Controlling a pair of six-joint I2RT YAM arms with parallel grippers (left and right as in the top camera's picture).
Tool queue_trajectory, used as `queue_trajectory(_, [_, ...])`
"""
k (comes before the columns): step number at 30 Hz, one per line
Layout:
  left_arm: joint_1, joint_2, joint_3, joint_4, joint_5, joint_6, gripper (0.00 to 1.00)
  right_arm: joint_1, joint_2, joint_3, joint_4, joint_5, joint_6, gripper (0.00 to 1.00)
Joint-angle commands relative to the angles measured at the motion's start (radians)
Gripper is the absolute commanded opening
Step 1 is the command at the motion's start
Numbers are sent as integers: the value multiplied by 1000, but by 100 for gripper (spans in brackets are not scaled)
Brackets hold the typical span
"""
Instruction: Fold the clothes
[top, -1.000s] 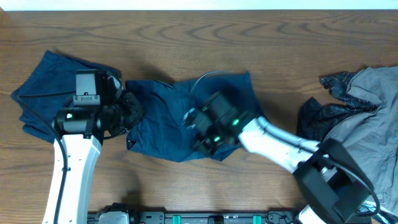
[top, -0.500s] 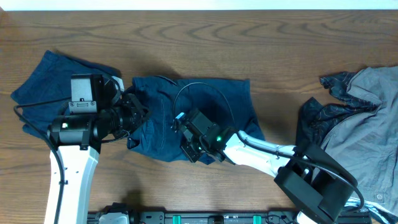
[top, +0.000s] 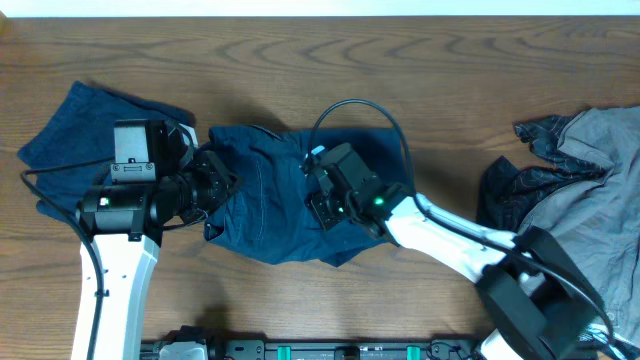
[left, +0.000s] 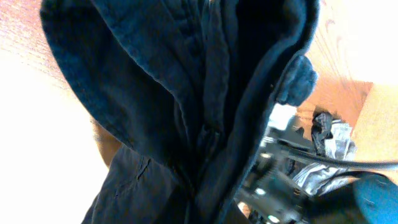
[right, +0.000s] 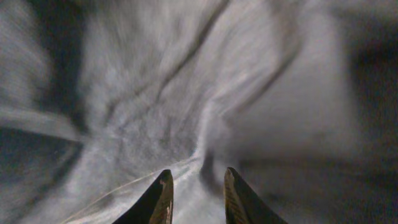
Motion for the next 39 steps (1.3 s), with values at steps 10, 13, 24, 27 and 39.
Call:
queue_trajectory(10, [-59,33,30,187,0,-214,6,159,207,8,218,-190,16,23])
queue_trajectory(13, [-109,62,30,245,-1,-248,6,174,207,13,223,-154,26,22])
queue_trajectory(24, [-254,176,28,267,-118,-243,6,-74,-45,18,-43,-39,29,27])
queue_trajectory(27, [-267,180,28,267,-118,-243,6,-180,-149,18,-168,-29,2,28])
queue_trajectory(39, [-330,180,28,305,-142,-244,6,-350,-130,-90,-429,-29,-30,24])
